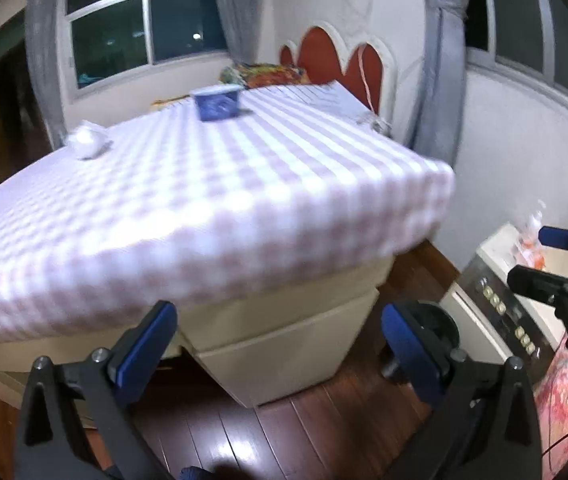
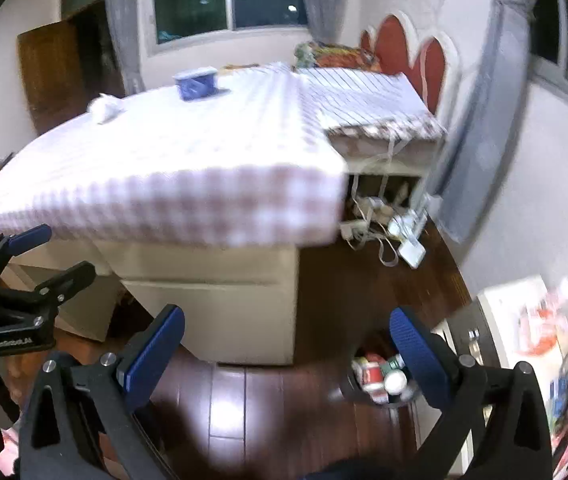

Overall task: Collect trash
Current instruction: 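Move both open tools back to the remaining trash on the bed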

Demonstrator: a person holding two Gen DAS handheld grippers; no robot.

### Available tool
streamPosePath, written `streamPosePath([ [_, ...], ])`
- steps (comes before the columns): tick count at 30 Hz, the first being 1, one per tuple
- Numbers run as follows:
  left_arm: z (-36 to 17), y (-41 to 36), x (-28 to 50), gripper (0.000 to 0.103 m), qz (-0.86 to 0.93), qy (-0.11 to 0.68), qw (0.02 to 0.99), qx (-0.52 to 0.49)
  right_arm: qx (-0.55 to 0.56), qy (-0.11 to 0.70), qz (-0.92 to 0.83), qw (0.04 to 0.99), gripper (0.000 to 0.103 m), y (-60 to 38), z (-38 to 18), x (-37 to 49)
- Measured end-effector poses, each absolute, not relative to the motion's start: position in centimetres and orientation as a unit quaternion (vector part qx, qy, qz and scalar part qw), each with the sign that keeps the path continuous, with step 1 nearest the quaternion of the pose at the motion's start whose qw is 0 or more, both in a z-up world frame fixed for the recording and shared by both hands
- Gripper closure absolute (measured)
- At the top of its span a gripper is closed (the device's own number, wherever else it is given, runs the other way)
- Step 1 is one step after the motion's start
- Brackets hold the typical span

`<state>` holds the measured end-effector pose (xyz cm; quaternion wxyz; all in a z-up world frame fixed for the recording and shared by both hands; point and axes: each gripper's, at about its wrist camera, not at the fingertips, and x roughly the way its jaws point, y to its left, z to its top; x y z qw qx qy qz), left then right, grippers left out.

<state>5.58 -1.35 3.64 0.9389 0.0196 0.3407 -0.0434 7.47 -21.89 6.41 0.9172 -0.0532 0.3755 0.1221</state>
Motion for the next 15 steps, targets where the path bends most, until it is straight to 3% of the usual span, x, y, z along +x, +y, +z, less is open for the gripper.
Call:
streamPosePath([
  [8, 5.7, 3.9, 6.5, 0.000, 0.008, 0.317, 0.948, -0.003, -0.020, 0.320, 0.192, 0.928, 0.000, -16.1, 10.6, 10.4],
  [15, 7.5, 8.9, 8.9, 0.000, 0.055, 0.306, 0.950, -0.025, -0.028, 0.335, 0.198, 0.921, 0.000, -10.9, 12.4, 14.8],
])
